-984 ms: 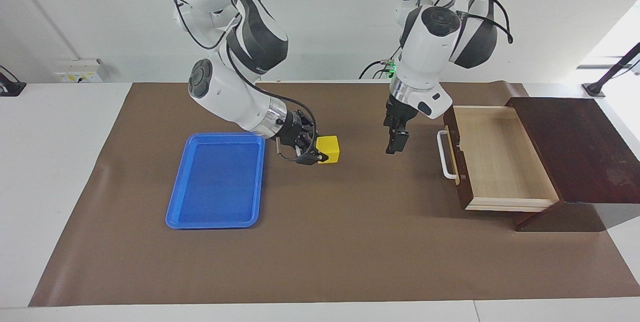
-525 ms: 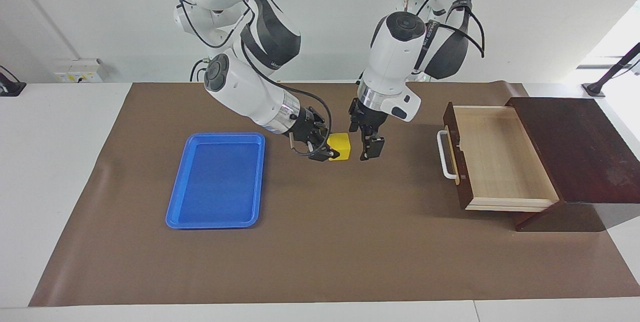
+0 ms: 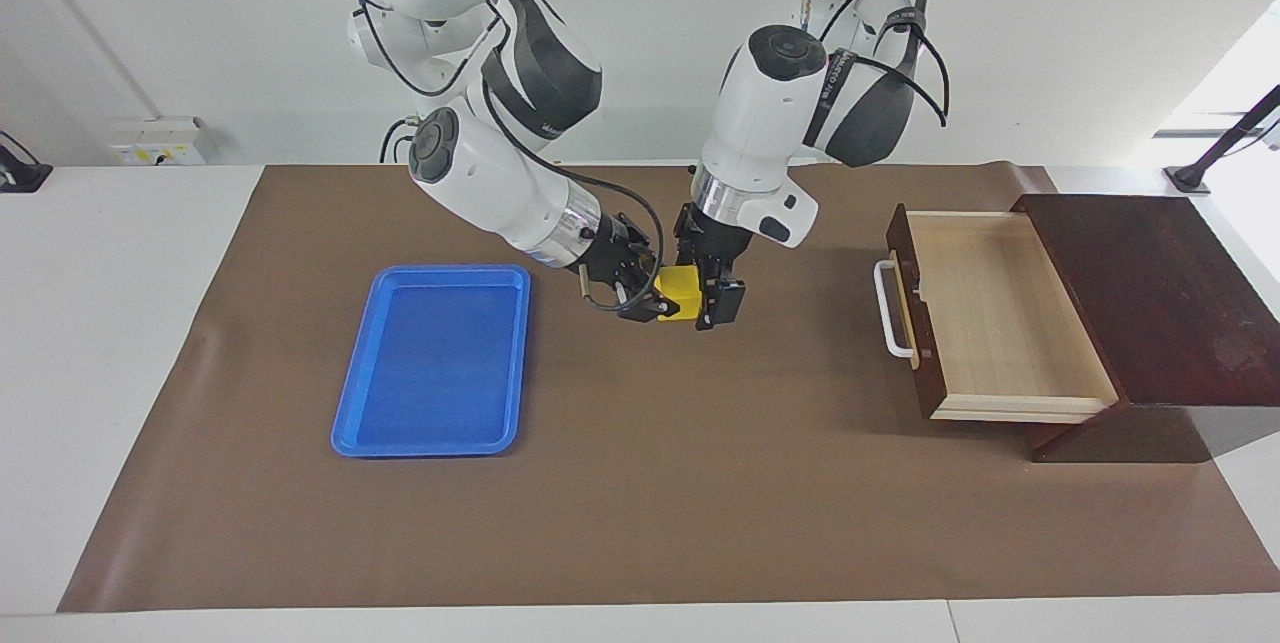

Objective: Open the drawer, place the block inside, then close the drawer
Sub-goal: 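Carry the block toward the left gripper while the left gripper reaches it, then grasp the block with the left gripper and open the right gripper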

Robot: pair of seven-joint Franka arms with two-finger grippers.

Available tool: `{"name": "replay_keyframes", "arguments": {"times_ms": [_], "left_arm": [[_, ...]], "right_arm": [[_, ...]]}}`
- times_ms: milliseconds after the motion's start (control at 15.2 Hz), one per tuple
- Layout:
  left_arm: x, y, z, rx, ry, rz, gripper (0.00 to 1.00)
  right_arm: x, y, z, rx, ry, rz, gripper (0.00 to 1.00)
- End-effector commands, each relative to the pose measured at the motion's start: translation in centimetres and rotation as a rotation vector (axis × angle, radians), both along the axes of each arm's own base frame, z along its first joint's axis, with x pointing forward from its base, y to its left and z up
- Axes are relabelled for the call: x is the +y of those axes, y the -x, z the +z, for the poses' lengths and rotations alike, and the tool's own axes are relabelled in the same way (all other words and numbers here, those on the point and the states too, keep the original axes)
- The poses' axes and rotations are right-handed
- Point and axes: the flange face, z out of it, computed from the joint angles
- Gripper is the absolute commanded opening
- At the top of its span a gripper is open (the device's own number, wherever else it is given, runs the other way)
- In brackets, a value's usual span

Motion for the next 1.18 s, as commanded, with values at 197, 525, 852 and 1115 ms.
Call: {"name": "replay_keyframes", "arguments": {"times_ms": [197, 525, 852, 1115], "left_arm": [[-1.2, 0.7, -0.5, -0.005, -0.023, -0.021, 0.00], [-1.1, 0.6, -0.6, -0.004, -0.028, -0.041, 0.00], [0.2, 0.5, -0.4, 0.032, -0.059, -0.049, 0.00], [5.5, -0.5, 2.5, 0.045, -0.080, -0.072, 0.00]], "right_arm": [[0.0, 0.0, 0.3, 0.009, -0.023, -0.026, 0.00], [-0.1, 0.0, 0.2, 0.022, -0.022, -0.034, 0.00], [-0.7, -0.2, 0.5, 0.039, -0.017, -0.061, 1.00], [-1.0, -0.3, 0.7, 0.038, -0.018, -0.064, 1.00]]}}
